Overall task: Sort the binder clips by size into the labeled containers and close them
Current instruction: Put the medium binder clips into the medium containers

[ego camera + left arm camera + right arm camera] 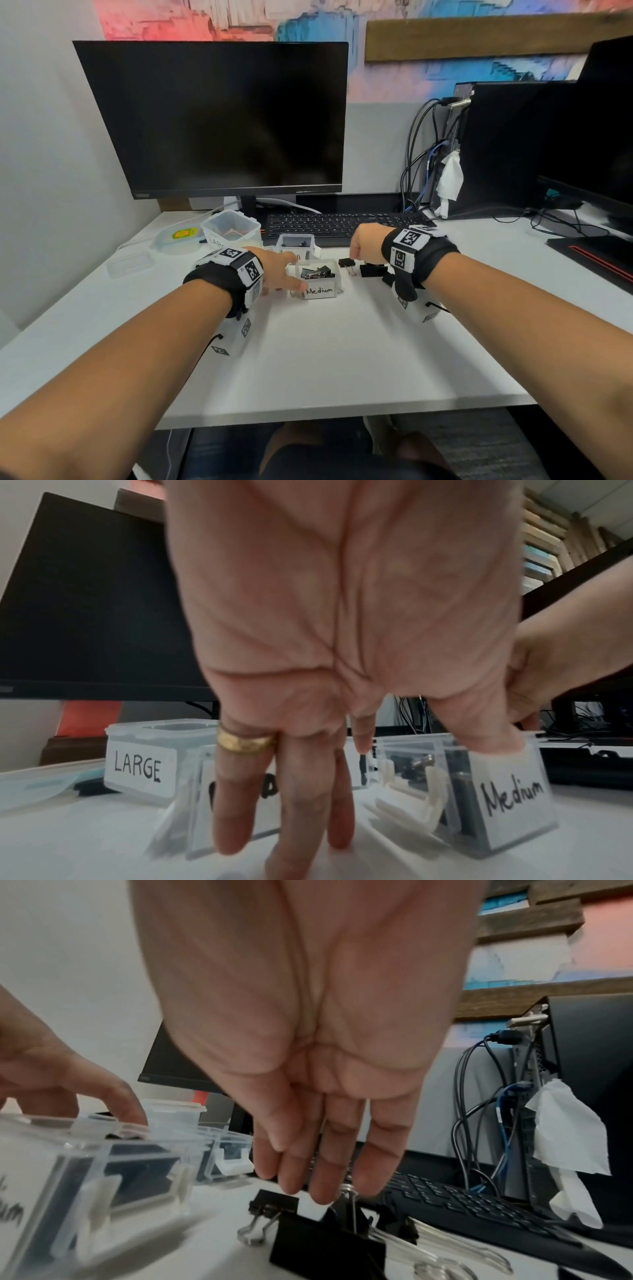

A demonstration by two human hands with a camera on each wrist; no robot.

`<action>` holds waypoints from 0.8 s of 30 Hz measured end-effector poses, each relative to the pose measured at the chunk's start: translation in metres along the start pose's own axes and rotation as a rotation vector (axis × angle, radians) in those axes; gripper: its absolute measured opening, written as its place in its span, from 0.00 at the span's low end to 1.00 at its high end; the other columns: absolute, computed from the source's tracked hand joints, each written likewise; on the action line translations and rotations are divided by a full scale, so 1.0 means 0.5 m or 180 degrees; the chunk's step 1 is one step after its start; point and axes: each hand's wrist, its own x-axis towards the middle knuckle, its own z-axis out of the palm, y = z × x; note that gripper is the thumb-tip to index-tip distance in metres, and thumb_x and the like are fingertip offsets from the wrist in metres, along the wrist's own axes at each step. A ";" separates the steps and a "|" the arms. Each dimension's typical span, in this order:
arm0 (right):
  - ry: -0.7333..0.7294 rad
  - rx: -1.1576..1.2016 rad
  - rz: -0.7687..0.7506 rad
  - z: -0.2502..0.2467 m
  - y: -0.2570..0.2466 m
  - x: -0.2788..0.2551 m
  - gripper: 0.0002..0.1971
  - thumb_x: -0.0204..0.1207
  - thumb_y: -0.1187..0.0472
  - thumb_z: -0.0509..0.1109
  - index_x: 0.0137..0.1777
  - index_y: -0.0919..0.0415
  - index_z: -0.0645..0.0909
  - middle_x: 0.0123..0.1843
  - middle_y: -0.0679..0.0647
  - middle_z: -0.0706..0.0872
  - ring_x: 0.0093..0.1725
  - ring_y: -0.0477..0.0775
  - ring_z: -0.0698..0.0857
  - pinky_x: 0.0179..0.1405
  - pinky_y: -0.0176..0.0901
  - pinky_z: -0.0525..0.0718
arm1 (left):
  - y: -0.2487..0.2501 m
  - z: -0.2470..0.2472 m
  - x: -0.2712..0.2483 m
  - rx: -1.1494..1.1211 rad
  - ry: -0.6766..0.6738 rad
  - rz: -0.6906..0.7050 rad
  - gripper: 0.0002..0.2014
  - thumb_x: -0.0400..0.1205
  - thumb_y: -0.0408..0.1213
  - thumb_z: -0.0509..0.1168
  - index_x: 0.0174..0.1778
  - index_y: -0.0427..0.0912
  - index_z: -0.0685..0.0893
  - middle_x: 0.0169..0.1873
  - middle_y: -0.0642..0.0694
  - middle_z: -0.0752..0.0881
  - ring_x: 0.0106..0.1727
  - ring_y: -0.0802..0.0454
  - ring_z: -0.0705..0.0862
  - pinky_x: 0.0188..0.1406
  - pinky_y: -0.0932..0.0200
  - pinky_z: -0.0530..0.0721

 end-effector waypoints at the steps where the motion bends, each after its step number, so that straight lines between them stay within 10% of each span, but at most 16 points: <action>1: -0.0113 -0.0216 -0.0014 0.004 0.002 -0.004 0.17 0.84 0.65 0.58 0.69 0.65 0.79 0.69 0.59 0.82 0.67 0.60 0.81 0.66 0.46 0.79 | 0.000 0.000 0.003 -0.0068 -0.0045 -0.0003 0.38 0.76 0.71 0.56 0.80 0.57 0.57 0.53 0.53 0.88 0.49 0.53 0.90 0.51 0.59 0.84; 10: -0.0571 -0.1012 -0.0456 0.027 -0.002 -0.006 0.23 0.85 0.67 0.53 0.80 0.61 0.67 0.77 0.58 0.72 0.75 0.59 0.73 0.70 0.46 0.72 | -0.035 -0.012 0.016 -0.0279 -0.0319 -0.0076 0.31 0.76 0.56 0.69 0.74 0.57 0.67 0.52 0.52 0.88 0.53 0.55 0.89 0.61 0.54 0.84; 15: -0.0647 -0.0940 -0.0377 0.039 -0.008 0.019 0.19 0.83 0.68 0.54 0.71 0.65 0.77 0.70 0.59 0.81 0.61 0.58 0.81 0.65 0.45 0.78 | -0.082 -0.009 0.013 -0.1002 0.0402 -0.0069 0.02 0.77 0.34 0.67 0.42 0.44 0.79 0.36 0.44 0.90 0.35 0.51 0.87 0.39 0.60 0.86; 17: -0.0596 -0.0845 -0.0288 0.038 -0.014 0.023 0.19 0.83 0.67 0.55 0.68 0.66 0.79 0.64 0.58 0.83 0.51 0.56 0.78 0.58 0.44 0.79 | -0.095 -0.011 0.013 -0.0883 0.0843 -0.0165 0.06 0.77 0.34 0.68 0.36 0.44 0.77 0.34 0.44 0.86 0.35 0.50 0.82 0.32 0.64 0.80; 24: -0.0380 -0.0616 -0.0237 0.041 -0.013 0.045 0.17 0.80 0.62 0.61 0.64 0.62 0.84 0.64 0.56 0.86 0.63 0.58 0.84 0.66 0.49 0.82 | -0.125 0.005 0.038 -0.0847 0.1184 -0.0417 0.29 0.76 0.44 0.74 0.70 0.42 0.72 0.65 0.40 0.76 0.61 0.44 0.78 0.57 0.55 0.77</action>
